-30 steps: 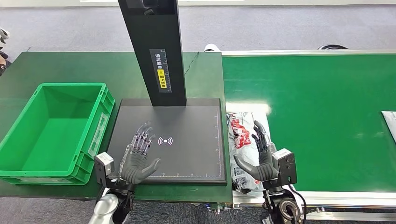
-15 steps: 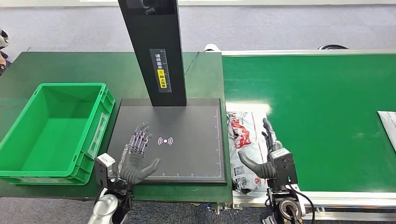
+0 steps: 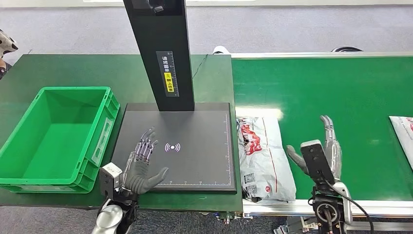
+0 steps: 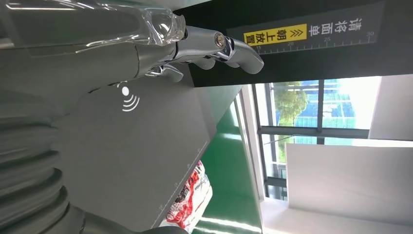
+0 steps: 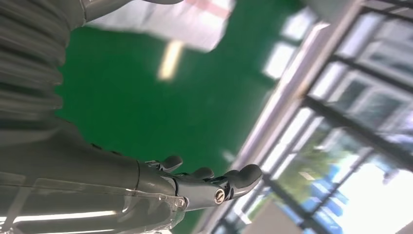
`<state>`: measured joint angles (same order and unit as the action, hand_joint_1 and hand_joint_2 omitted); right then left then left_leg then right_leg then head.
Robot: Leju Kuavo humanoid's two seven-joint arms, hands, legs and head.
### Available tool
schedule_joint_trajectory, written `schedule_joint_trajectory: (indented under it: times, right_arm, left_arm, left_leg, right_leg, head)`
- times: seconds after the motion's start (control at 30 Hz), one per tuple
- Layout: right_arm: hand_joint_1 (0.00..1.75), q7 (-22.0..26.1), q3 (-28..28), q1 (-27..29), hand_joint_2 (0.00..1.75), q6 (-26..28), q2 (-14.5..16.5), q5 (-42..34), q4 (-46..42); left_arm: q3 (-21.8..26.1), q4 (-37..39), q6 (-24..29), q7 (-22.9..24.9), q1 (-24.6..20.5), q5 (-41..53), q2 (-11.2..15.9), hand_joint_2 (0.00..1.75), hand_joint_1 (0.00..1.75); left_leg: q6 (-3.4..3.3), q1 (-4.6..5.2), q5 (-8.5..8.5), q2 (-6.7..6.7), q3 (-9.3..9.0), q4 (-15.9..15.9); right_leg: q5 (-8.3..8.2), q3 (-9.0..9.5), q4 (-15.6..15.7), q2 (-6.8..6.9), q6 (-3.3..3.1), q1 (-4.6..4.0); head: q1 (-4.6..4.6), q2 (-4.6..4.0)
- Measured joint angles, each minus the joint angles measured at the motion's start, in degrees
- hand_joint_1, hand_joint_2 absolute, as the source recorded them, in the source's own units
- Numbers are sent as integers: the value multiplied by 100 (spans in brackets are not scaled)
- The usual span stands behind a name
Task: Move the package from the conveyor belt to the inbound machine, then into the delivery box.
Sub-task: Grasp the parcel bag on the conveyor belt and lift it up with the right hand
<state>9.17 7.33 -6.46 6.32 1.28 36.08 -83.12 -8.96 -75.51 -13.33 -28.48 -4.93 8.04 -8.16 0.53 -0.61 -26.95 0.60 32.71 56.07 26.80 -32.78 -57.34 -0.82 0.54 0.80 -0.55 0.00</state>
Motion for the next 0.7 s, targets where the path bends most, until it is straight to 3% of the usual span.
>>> schedule_joint_trajectory:
  times: [0.17,0.43,0.57,0.7]
  right_arm:
    - [0,-1271,217,-255,175,-1061,-347,837,683]
    - [0,-1483,227,-516,175,-1621,-561,1305,1642]
    - [0,-1206,68,-683,175,-1944,-589,1284,2025]
    - [0,26,-259,-852,175,-1752,-572,838,2312]
  left_arm:
    - [-49,-38,-103,183,-1,29,-25,175,0]
    - [-70,-38,-113,265,-17,60,-85,175,0]
    - [-69,-40,-97,294,-23,51,-89,175,0]
    - [-56,-134,-44,275,40,-49,-70,175,0]
  left_leg:
    - [0,1,0,3,-1,2]
    - [0,0,0,2,1,1]
    - [0,0,0,1,2,0]
    - [0,0,0,2,2,1]
  right_leg:
    - [-1,1,1,2,2,2]
    - [-1,-2,0,4,1,0]
    - [-1,-1,0,3,1,0]
    - [-1,0,0,3,1,0]
  head:
    - [-1,0]
    - [-2,0]
    - [-1,0]
    - [-2,0]
